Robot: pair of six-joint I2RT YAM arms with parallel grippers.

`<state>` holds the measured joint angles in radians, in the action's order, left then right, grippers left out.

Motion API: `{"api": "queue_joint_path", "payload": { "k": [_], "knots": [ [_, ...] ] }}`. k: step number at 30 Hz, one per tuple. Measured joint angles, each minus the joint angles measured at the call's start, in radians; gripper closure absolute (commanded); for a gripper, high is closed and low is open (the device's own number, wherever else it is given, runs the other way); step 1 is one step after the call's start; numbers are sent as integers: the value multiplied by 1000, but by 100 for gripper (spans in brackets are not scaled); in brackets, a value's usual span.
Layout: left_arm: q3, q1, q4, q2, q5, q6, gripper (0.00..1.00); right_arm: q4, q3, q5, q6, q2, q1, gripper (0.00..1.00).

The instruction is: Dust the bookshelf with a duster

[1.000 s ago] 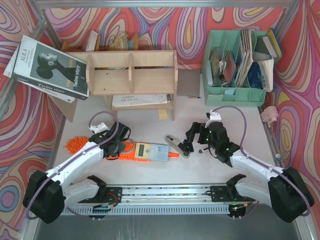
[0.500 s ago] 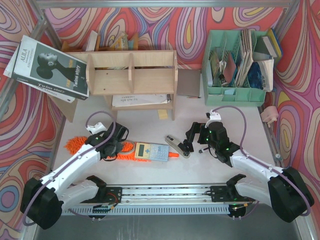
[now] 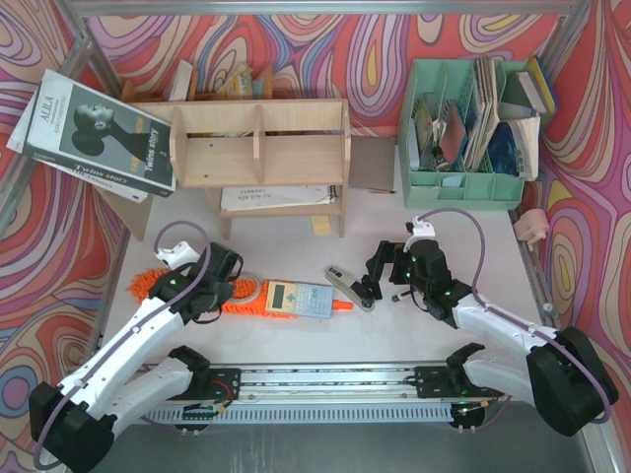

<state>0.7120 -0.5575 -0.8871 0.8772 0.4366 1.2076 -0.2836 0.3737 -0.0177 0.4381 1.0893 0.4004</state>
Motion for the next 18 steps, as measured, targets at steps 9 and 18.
{"api": "queue_joint_path", "payload": {
  "k": [9, 18],
  "knots": [
    [0, 0, 185, 97, 12, -20, 80, 14, 2, 0, 5, -2, 0, 2],
    [-3, 0, 465, 266, 42, -69, 81, 20, 2, 0, 8, -24, 0, 2]
  ]
}}
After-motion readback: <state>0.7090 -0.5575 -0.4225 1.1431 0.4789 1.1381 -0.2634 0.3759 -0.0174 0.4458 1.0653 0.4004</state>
